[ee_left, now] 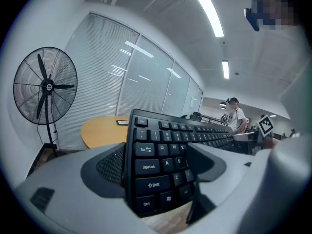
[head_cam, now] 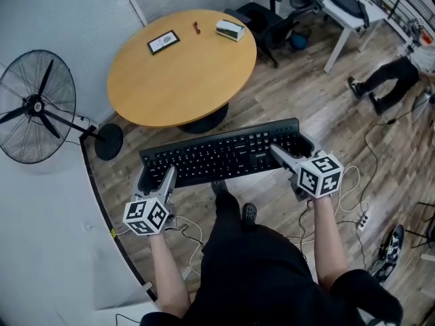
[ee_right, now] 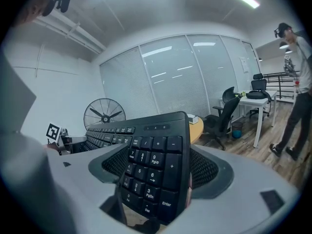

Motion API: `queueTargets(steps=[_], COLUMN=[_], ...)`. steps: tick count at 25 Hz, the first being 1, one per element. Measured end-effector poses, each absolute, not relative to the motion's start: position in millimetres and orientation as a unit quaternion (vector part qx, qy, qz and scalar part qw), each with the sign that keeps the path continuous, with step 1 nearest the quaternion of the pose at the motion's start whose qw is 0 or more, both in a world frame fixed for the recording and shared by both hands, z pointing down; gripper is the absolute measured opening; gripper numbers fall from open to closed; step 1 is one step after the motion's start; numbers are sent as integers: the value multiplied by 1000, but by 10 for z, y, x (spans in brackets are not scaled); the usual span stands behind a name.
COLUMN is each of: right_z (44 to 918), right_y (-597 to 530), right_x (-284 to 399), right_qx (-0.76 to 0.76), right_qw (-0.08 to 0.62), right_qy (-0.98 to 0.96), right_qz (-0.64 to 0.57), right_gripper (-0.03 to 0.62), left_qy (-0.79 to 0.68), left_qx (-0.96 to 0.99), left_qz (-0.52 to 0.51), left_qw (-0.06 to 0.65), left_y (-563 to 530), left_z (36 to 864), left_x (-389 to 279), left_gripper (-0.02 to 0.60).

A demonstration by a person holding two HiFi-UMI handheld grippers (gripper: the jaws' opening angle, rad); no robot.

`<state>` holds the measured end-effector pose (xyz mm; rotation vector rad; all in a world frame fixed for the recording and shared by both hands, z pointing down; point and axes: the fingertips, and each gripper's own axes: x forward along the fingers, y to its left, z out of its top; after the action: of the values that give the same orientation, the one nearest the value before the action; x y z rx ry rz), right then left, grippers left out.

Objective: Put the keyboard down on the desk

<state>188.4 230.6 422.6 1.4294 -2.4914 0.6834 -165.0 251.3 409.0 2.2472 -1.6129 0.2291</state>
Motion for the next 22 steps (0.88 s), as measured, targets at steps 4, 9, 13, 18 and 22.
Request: queueTargets(steps=[4,9,13,18,22], right_z=[4251,4205,4182,4153,4110], right_y=[1988,1854,1784,1481,1093], right_x=[1802,1805,1769,1701,1570], right_qx=[490,496,496,501,505], right_qw=[100,100,101,103,107], right_qy=[-834,-832,-833,-831,-828], right_qz=[231,226,223,219,217], right_gripper=[387,387,386,387,385], left_qy=[-563,-558,-558,-554,-550], left_qx=[800,805,805,809,811], left_qz=[80,73,71,65,61], left_qw=[189,186,186,186,188], left_y=[2130,1963,1895,1564,1151], left_z=[4169,4146,4143,4153,4144], left_x=[-1738,-1736,-1773,-1842,-1972], left_gripper=[377,376,376,377,377])
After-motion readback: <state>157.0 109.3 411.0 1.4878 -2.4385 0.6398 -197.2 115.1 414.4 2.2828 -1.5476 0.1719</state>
